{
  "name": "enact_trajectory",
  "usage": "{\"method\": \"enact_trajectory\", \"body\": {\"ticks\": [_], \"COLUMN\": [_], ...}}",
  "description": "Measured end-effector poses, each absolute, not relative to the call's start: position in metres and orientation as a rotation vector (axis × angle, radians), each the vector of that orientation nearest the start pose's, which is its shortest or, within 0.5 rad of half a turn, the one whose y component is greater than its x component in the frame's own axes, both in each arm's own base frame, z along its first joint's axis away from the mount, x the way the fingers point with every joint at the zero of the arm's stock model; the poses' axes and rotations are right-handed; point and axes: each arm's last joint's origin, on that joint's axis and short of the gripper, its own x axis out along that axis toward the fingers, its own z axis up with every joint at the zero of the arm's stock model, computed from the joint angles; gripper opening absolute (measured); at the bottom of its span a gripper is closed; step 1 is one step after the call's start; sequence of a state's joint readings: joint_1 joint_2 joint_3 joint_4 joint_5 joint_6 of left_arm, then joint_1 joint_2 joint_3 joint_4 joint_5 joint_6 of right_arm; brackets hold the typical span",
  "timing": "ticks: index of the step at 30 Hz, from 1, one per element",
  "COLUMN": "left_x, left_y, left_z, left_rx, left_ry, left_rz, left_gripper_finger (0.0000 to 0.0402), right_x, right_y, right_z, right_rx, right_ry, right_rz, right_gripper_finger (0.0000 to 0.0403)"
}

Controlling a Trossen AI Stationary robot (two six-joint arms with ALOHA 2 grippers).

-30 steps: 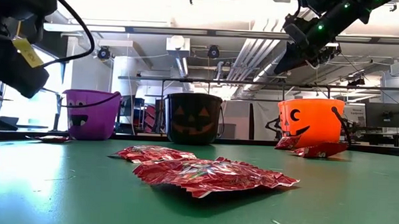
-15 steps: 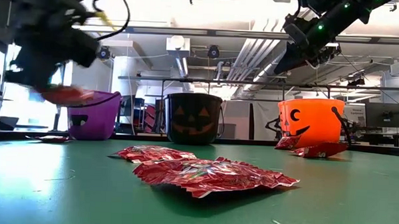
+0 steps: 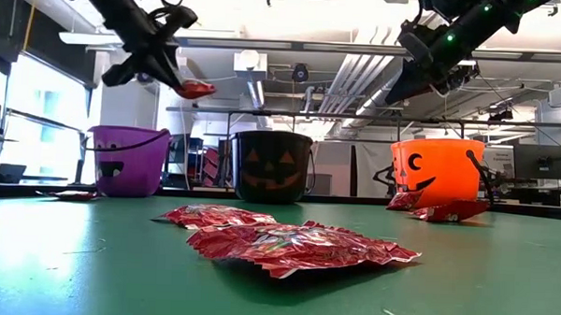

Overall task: Sort candy by brand, put in halloween buckets
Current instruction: Put the red candy pack into the violet bucket

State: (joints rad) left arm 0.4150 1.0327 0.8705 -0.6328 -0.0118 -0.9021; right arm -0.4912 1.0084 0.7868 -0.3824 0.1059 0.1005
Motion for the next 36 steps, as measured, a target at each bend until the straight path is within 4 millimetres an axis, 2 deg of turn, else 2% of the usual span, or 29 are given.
{"method": "enact_trajectory", "body": {"ticks": [5, 12, 16, 22, 36], "left_x": [0.170, 0.147, 0.130, 0.111, 0.124], "left_y": [0.115, 0.146, 0.156, 0.162, 0.187], "left_z": [0.293, 0.297, 0.294, 0.286, 0.249], "left_rx": [-0.976, -0.929, -0.894, -0.831, -0.834], "left_ry": [0.447, 0.371, 0.408, 0.546, 0.801], "left_rz": [0.927, 1.065, 1.195, 1.327, 1.340], "left_gripper_finger": [0.0001, 0.0001, 0.0001, 0.0000, 0.0004], "right_x": [0.185, 0.185, 0.184, 0.184, 0.185], "right_y": [-0.102, -0.102, -0.102, -0.102, -0.103], "right_z": [0.277, 0.277, 0.277, 0.277, 0.279], "right_rx": [0.241, 0.244, 0.254, 0.266, 0.246], "right_ry": [0.563, 0.563, 0.559, 0.556, 0.535], "right_rz": [-0.618, -0.619, -0.622, -0.626, -0.648], "right_gripper_finger": [0.0000, 0.0000, 0.0000, 0.0000, 0.0000]}}
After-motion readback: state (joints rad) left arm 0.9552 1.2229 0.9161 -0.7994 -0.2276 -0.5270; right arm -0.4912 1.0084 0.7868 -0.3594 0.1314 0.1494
